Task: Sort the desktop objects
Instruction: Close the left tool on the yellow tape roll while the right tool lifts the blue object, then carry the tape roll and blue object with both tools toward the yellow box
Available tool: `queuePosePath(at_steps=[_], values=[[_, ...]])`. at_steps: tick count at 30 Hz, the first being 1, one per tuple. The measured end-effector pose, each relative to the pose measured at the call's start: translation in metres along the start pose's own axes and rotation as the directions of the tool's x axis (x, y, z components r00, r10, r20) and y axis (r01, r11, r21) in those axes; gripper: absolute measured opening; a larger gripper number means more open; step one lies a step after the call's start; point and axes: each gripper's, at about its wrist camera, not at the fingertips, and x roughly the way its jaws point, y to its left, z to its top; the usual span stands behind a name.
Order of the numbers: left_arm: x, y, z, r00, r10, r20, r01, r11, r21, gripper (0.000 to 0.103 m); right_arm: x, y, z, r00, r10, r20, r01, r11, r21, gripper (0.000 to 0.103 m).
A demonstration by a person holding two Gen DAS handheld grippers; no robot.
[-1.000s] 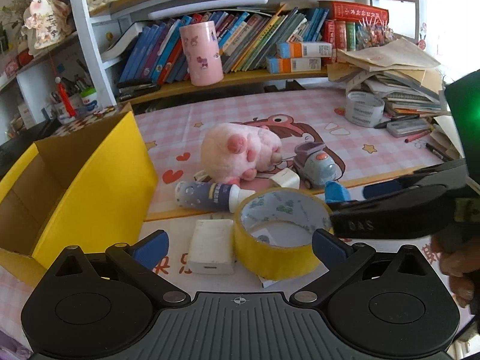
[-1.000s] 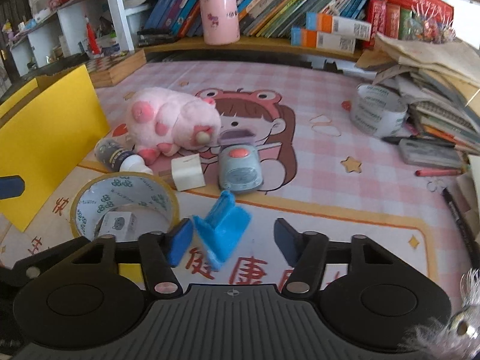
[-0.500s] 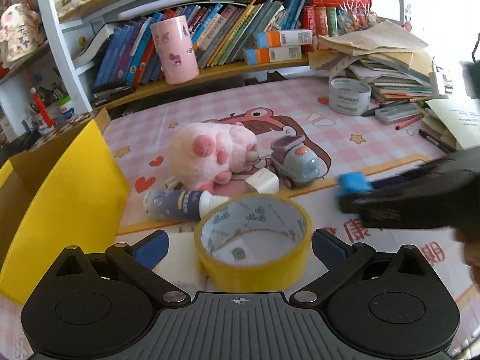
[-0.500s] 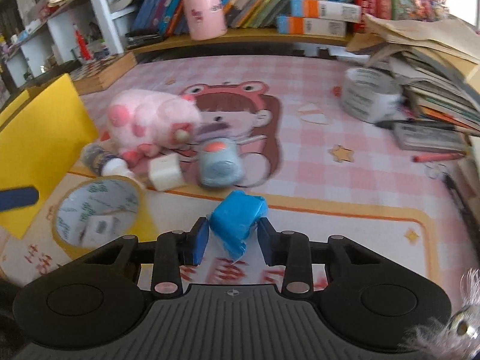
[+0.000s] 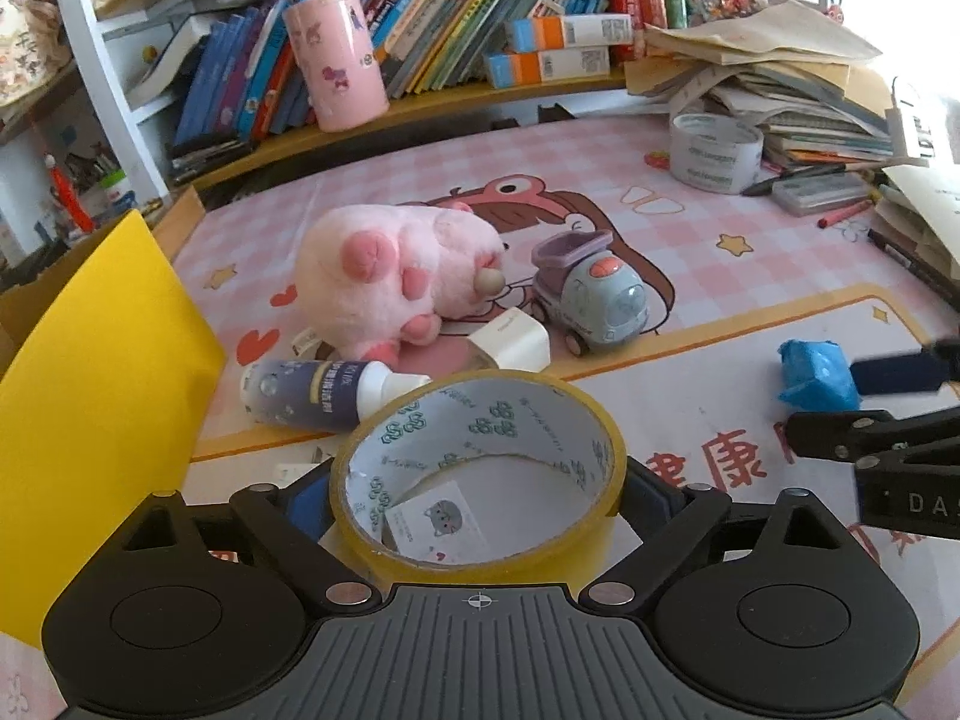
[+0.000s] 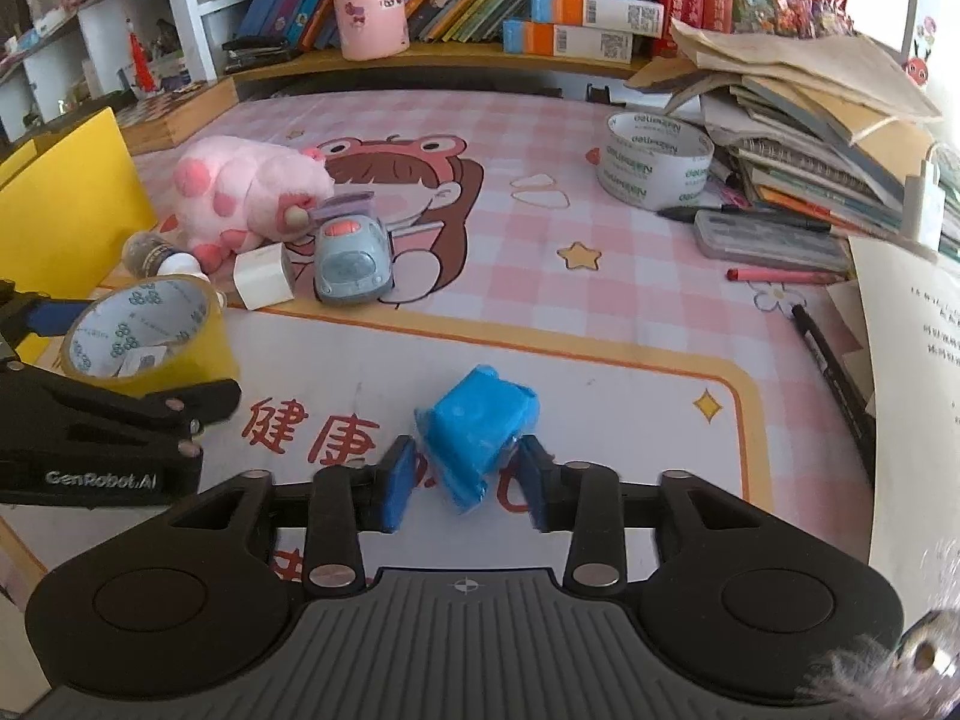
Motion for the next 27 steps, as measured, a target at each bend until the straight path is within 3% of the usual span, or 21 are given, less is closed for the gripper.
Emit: queuePosePath(at_steps=[2,9,17,27], values=[[-0.004,0.001,-0.001,1.0,-0.003,0.008,0.003,1.0,-0.007,0.094,-0.002,0.0,0.001,1.0,0.003,0.019,-0.003,1.0,-0.002,0.058],[-0.038,0.01,0.0,0.997,-0.041,0.071,0.047,0.995,-0.089,0.094,0.01,-0.002,0.009,1.0,0.0,0.012,0.0,1.0,0.019,0.059],[-0.063,0.018,-0.005,0.992,-0.064,0.107,0.078,0.987,-0.138,0.094,0.016,-0.001,0.008,0.999,-0.024,0.021,0.024,1.0,-0.004,0.04],[-0.086,0.031,-0.01,0.983,-0.087,0.162,0.109,0.985,-0.132,0.094,-0.02,0.017,0.007,0.997,0.003,0.081,-0.005,1.0,0.018,0.039]])
